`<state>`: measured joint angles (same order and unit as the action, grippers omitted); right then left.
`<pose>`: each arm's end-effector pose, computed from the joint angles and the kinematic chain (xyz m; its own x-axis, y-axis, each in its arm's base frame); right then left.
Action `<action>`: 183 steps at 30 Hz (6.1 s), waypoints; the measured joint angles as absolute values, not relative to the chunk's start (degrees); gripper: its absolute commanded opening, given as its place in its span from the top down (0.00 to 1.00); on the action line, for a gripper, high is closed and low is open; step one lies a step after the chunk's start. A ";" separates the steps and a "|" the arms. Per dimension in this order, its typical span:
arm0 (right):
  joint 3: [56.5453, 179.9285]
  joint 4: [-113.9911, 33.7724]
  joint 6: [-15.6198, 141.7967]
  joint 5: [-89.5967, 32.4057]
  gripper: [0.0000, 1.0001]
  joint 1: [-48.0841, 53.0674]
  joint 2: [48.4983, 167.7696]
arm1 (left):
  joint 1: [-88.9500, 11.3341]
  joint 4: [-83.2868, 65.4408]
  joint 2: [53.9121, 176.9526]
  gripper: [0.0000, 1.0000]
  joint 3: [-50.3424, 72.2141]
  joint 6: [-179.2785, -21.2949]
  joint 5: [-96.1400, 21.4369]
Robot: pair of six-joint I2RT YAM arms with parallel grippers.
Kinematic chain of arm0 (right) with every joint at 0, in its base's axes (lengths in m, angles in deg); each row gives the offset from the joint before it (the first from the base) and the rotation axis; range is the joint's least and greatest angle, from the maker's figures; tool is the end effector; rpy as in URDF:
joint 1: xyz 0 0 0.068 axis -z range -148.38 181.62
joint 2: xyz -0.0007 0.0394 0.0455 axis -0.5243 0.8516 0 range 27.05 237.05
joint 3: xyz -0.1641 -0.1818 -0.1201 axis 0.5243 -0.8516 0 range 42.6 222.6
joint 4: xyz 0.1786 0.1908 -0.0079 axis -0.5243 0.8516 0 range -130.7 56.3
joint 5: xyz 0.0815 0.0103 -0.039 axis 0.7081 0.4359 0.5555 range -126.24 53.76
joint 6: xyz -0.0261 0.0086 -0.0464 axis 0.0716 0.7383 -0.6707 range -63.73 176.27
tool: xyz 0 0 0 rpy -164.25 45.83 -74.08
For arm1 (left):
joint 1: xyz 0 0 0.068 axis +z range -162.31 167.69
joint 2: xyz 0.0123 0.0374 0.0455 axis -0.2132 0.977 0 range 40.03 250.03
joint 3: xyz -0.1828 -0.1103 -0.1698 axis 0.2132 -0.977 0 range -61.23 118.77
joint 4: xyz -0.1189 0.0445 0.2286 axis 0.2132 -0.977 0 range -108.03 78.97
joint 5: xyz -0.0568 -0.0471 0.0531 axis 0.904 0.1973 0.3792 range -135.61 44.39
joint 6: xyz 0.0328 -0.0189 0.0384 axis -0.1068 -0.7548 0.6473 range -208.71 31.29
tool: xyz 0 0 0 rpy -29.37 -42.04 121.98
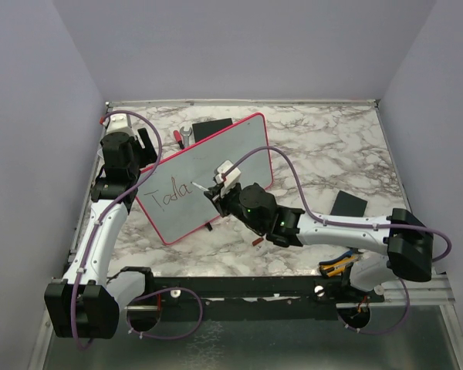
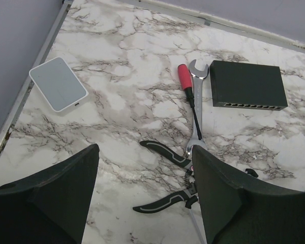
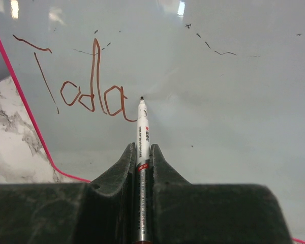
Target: Write a sentence on the whiteboard
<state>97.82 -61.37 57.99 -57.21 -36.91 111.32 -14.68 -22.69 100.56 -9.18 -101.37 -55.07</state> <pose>0.1374 0.3145 0.2940 -0.0755 -0.1155 -0.9904 -0.7374 0.6751 -0.0225 0.2438 -0.0042 0.3289 -0.3109 -0.2036 -0.9284 -0.1862 0.9709 -0.1506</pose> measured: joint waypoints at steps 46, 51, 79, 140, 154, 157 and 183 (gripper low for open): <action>94.06 -62.66 58.16 -60.81 1.00 -36.89 108.07 | -14.68 -22.71 100.56 0.25 -9.18 -101.42 -55.00; 94.09 -63.60 57.79 -61.51 1.00 -36.89 108.09 | -14.68 -22.69 100.56 0.25 -9.18 -101.42 -55.00; 94.09 -61.13 63.30 -54.63 1.00 -38.27 114.40 | -14.68 -22.69 100.56 0.25 -9.18 -101.39 -54.80; 88.32 -58.53 62.03 -54.74 1.00 -30.99 99.37 | -14.68 -20.76 100.10 0.26 -9.95 -101.11 -52.46; 87.75 -59.53 62.23 -44.40 1.00 -23.19 96.04 | -14.68 -19.71 99.55 0.25 -10.54 -101.09 -52.44; 87.77 -60.15 62.21 -42.48 1.00 -23.19 96.50 | -14.68 -19.43 99.55 0.26 -10.65 -101.09 -52.44; 92.60 -66.92 61.25 -33.52 1.00 -23.17 105.20 | -14.68 -18.82 99.55 0.26 -10.80 -101.11 -51.20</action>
